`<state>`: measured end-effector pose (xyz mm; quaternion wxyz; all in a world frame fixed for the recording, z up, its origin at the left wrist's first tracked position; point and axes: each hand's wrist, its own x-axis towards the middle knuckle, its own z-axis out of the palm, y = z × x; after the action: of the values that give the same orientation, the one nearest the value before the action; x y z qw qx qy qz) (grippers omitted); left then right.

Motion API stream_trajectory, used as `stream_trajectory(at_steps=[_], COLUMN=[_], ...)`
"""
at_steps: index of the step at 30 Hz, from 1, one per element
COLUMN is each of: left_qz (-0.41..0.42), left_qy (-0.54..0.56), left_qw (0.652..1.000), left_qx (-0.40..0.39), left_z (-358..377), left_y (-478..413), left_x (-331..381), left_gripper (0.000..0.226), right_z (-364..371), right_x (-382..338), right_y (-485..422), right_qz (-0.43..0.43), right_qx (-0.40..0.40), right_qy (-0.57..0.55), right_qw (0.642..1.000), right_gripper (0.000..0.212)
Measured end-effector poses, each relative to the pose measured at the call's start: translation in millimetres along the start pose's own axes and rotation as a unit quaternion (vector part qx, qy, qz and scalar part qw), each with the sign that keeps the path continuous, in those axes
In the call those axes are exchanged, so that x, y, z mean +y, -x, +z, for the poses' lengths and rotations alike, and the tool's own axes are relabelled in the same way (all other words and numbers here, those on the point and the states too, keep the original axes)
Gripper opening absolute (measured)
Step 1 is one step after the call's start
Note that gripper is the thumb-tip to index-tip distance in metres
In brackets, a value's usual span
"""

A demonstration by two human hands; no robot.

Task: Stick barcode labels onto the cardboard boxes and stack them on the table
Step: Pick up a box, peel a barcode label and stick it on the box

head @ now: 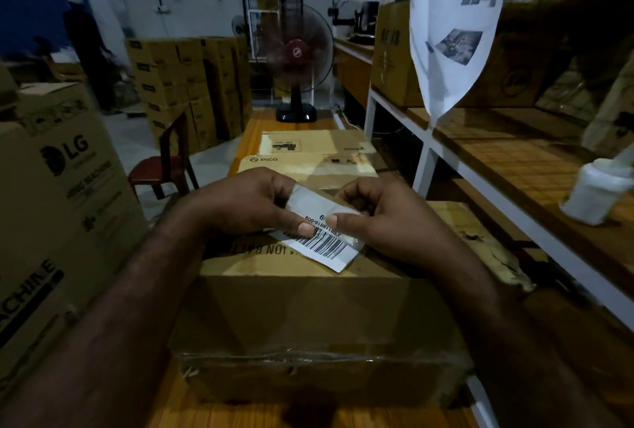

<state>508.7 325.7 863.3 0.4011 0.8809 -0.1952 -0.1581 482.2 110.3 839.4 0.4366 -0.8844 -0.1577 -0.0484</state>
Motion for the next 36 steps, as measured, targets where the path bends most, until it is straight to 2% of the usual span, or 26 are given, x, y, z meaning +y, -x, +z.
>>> stream_trajectory(at_steps=[4,9,14,23,26,28,33,36], left_qz=[-0.004,-0.001,-0.007,-0.01,0.0,0.006,0.018,0.004], left_qy=[0.013,0.01,0.011,0.015,0.088,0.13,0.101,0.064], left_qw=[1.0,1.0,1.0,0.999,0.996,0.991,0.994,0.995], left_qx=[-0.002,0.007,0.016,0.027,-0.006,-0.028,-0.045,-0.076], left_z=[0,0,-3,-4,-5,-7,-18,-27], left_y=[0,-4,-6,-4,-4,-6,-13,-17], left_x=[-2,-4,-6,-6,-5,-4,-3,-2], left_gripper=[0.023,0.021,0.025,0.036,0.056,0.062,0.035,0.029], right_z=[-2,-3,-2,-1,-1,-2,-12,-11], right_x=[-3,3,8,8,5,1,-3,-3], right_y=[10,12,13,17,18,20,22,24], right_qz=[0.014,-0.025,-0.044,-0.068,-0.058,-0.055,-0.026,-0.023], right_qx=[-0.015,-0.032,-0.034,-0.027,-0.026,-0.031,-0.025,-0.019], right_qy=[0.139,0.158,0.109,0.038,-0.01,-0.058,-0.239,-0.253], right_qw=[0.99,0.987,0.993,0.997,0.998,0.996,0.97,0.967], right_gripper=[0.029,0.028,0.018,0.012,0.012,0.016,0.029,0.026])
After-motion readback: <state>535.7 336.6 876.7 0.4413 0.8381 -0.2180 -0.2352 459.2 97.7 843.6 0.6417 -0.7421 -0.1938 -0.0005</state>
